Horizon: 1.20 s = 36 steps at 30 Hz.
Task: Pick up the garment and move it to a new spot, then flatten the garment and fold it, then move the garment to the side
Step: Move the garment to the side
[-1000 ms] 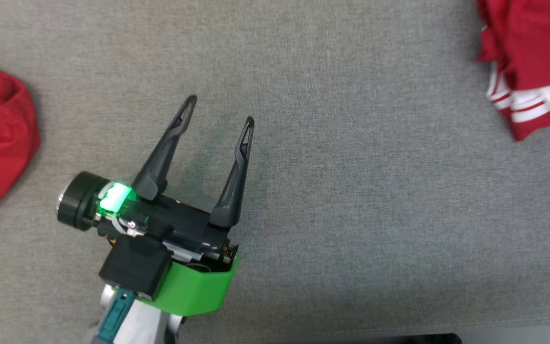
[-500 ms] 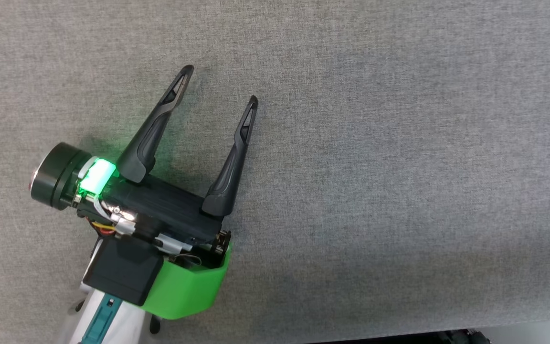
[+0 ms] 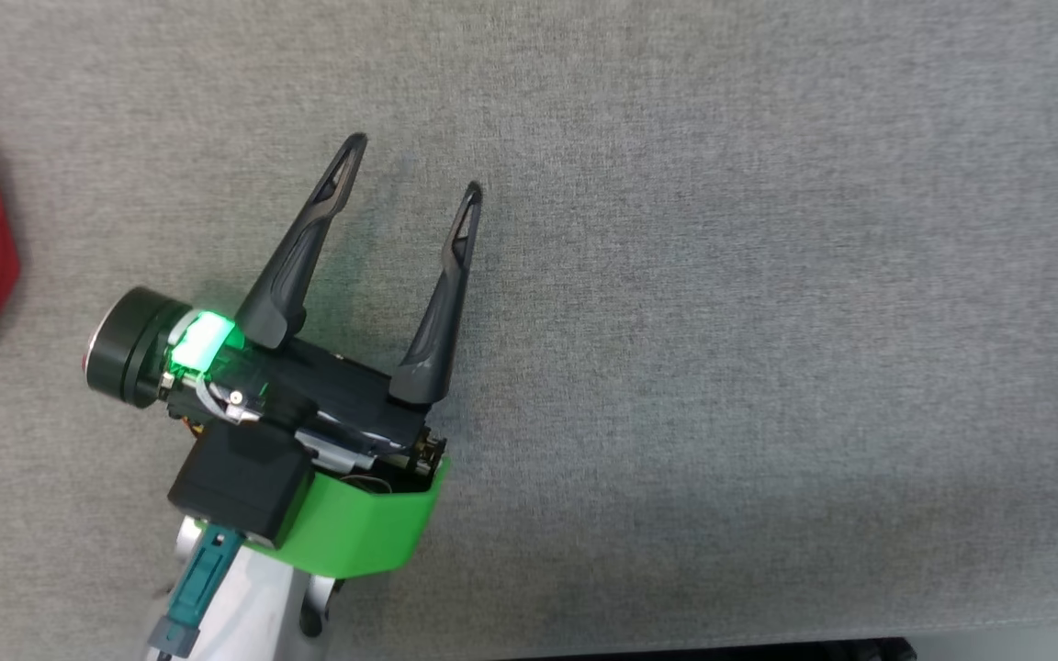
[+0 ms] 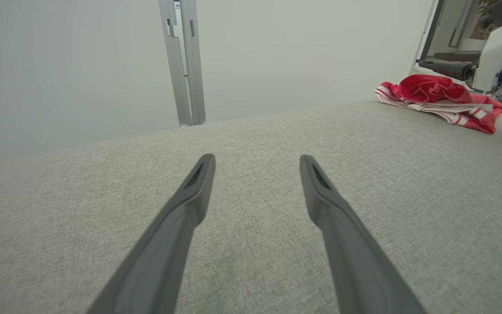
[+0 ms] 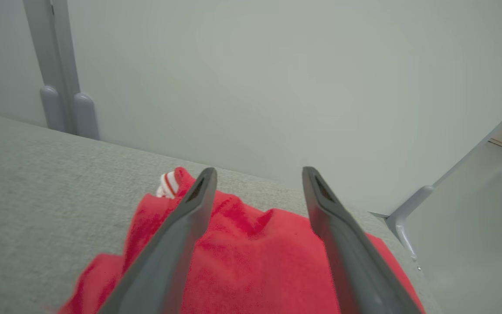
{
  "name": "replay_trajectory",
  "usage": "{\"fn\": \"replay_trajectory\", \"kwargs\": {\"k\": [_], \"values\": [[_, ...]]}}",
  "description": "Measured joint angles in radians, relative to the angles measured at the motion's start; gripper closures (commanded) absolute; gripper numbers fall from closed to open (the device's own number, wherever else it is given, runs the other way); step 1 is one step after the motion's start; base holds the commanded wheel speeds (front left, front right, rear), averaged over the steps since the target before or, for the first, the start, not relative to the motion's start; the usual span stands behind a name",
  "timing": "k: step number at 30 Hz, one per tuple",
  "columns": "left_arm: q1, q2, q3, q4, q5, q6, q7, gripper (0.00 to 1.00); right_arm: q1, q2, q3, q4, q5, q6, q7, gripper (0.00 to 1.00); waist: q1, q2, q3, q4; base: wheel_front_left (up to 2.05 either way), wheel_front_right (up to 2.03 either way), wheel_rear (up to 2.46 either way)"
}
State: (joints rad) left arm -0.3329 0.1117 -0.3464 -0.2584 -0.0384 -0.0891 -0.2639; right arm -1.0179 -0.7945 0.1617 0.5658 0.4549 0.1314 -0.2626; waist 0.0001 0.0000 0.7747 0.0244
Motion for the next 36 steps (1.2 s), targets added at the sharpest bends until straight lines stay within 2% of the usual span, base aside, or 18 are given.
{"fn": "replay_trajectory", "kwargs": {"k": [6,10,14,22,25,30,36], "values": [[0.091,-0.02,0.035,0.049,-0.024,0.025,0.0,0.0,0.229,0.264,0.0,-0.071,0.003,0.0,0.0,0.0,-0.0002,0.0,-0.121,0.002,0.0,0.0,0.0],[0.154,-0.035,0.052,0.075,-0.041,0.04,0.0,0.0,0.337,0.359,0.019,-0.132,-0.003,0.0,0.0,0.0,-0.0001,0.0,-0.209,0.002,0.0,0.0,0.0],[0.226,-0.046,0.08,0.109,-0.057,0.072,0.0,0.0,0.454,0.442,0.035,-0.181,-0.012,0.0,0.0,0.0,-0.0002,0.0,-0.305,0.0,0.0,0.0,0.0],[0.332,-0.058,0.138,0.203,-0.097,0.107,0.0,0.0,0.671,0.559,-0.014,-0.305,-0.078,0.0,0.0,0.0,-0.0002,0.0,-0.486,-0.006,0.0,0.0,0.0],[0.352,-0.059,0.158,0.215,-0.11,0.107,0.0,0.0,0.743,0.58,-0.02,-0.339,-0.135,0.0,0.0,0.0,-0.0002,0.0,-0.544,-0.008,0.0,0.0,0.0],[0.4,-0.06,0.19,0.201,-0.137,0.114,0.0,0.0,0.858,0.636,-0.092,-0.425,-0.195,0.0,0.0,0.0,-0.0002,0.0,-0.633,-0.011,0.0,0.0,0.0],[0.46,-0.061,0.205,0.218,-0.139,0.112,0.0,0.0,0.986,0.672,-0.12,-0.489,-0.216,-0.001,0.0,0.0,-0.0003,0.0,-0.719,-0.012,0.0,0.0,0.0]]}}
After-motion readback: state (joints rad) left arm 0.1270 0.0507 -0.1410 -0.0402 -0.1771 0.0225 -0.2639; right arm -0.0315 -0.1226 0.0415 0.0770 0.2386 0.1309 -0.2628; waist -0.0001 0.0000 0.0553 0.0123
